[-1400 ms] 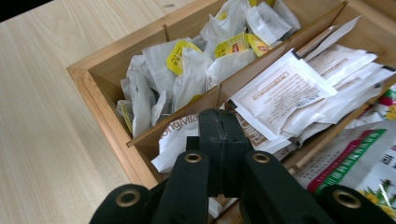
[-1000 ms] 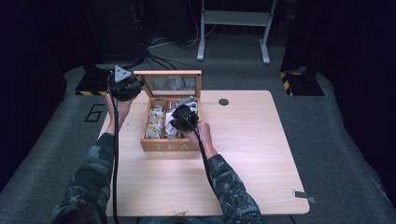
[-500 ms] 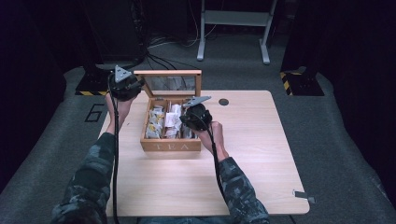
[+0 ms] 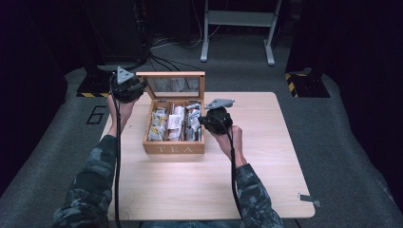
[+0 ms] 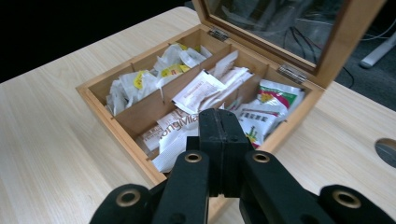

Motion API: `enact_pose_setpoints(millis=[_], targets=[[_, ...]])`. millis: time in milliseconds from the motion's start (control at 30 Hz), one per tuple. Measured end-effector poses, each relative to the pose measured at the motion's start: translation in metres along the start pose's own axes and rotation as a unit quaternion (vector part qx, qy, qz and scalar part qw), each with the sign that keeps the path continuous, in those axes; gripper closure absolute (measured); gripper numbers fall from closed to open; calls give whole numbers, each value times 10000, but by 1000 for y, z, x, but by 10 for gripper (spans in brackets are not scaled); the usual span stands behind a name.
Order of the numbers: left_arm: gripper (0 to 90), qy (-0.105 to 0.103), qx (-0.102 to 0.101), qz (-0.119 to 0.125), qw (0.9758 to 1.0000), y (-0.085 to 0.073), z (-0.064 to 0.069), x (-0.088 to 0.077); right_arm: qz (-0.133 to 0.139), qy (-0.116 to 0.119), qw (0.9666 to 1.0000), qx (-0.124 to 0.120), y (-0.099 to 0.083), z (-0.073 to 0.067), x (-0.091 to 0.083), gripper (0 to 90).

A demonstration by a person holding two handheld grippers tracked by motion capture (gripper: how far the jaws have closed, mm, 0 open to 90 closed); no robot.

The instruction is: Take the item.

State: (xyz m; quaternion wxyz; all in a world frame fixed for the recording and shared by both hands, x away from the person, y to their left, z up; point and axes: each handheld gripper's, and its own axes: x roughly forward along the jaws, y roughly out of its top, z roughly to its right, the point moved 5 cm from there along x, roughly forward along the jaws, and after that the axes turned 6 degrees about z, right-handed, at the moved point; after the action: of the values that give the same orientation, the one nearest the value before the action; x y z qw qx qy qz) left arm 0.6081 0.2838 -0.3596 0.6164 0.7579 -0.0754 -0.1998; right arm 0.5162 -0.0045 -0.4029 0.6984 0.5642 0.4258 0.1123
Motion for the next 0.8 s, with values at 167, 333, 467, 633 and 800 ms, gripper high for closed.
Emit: enact_pose_setpoints(millis=[167, 333, 467, 633, 800], targets=[[653, -5, 5, -13, 10000, 0, 0, 0, 23, -106, 9999, 97, -6, 9, -11, 900], [652, 2, -1, 5, 10000, 0, 0, 0, 52, -231, 9996, 171, -11, 19, -22, 900], [653, 1, 11, 1, 10000, 0, 0, -1, 88, -341, 9991, 216, -16, 27, -32, 900], [653, -5, 16, -16, 10000, 0, 0, -1, 107, -488, 9983, 309, -26, 38, -45, 900], [652, -8, 11, -21, 10000, 0, 1, -1, 117, -603, 9971, 440, -38, 47, -54, 900]])
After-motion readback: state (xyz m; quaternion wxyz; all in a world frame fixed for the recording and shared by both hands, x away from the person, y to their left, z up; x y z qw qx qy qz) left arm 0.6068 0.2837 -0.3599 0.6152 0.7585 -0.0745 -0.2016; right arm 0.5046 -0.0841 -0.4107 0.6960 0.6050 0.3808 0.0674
